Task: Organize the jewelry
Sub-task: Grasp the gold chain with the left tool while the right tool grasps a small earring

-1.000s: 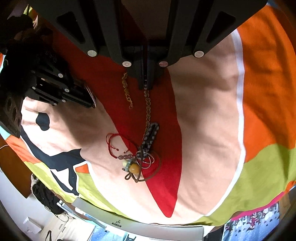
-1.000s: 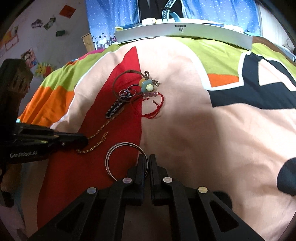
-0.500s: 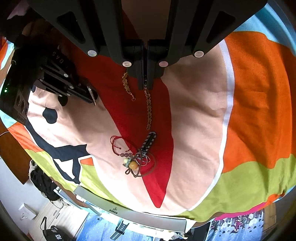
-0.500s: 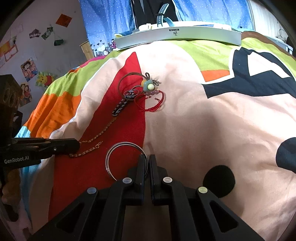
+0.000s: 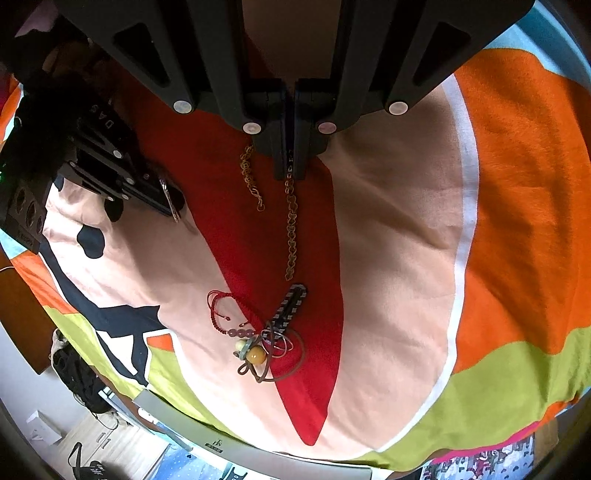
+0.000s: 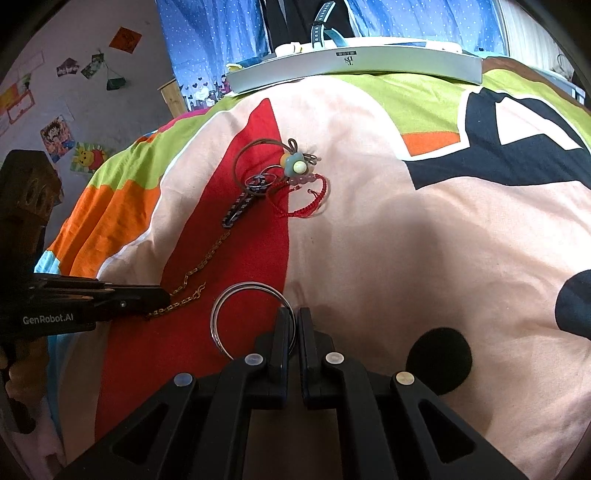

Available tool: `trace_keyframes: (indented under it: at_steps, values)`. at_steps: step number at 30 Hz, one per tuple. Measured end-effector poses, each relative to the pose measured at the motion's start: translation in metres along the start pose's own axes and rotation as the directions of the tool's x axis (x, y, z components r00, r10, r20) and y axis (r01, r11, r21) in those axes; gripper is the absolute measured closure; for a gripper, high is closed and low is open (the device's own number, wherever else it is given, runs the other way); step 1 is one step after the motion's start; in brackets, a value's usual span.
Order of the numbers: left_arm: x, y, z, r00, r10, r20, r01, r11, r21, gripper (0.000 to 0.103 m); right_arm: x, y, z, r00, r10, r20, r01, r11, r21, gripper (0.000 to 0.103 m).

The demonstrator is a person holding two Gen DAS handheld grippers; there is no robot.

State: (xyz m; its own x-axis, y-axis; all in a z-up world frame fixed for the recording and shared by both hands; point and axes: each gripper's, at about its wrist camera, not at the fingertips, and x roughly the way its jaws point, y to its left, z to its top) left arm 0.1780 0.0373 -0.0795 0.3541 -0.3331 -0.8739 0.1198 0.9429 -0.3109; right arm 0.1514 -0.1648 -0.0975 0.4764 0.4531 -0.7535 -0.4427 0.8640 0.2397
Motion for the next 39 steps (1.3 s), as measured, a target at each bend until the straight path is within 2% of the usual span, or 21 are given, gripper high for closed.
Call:
trace_keyframes:
  at_steps: [9,16,22,25,28,33,39]
  values:
    - [0.001,0.005,0.003,0.999,-0.028,-0.026,0.027,0.999,-0.018,0.101,0.000,0.000,0.000,1.000,0.000,0.000,0.000,1.000,0.000,0.098]
    - [0.005,-0.002,0.005,0.999,0.015,-0.035,-0.013,0.999,0.042,0.101,0.000,0.000,0.000,1.000,-0.001,0.001,0.001,1.000,-0.001,0.098]
    - [0.000,-0.006,-0.001,0.999,0.039,0.028,-0.040,0.997,0.062,0.102,0.001,-0.002,-0.001,1.000,0.002,0.006,-0.002,1.000,0.002,0.098]
    - [-0.016,-0.004,0.000,0.993,0.012,0.122,-0.017,0.999,0.045,0.102,0.000,-0.003,-0.001,1.000,0.005,0.010,-0.005,1.000,0.004,0.098]
    - [-0.034,0.003,0.004,0.976,-0.025,0.214,0.024,1.000,0.006,0.103,-0.001,-0.002,-0.002,1.000,0.004,0.015,-0.004,1.000,0.004,0.098]
    - [-0.043,0.014,0.005,0.966,-0.048,0.254,0.060,0.997,-0.040,0.103,-0.002,-0.002,-0.002,1.000,0.007,0.022,-0.007,1.000,0.006,0.098]
    - [-0.048,0.007,0.009,0.957,-0.064,0.284,0.072,0.997,-0.018,0.103,-0.010,-0.001,0.003,0.998,0.031,0.052,-0.031,1.000,0.002,0.098]
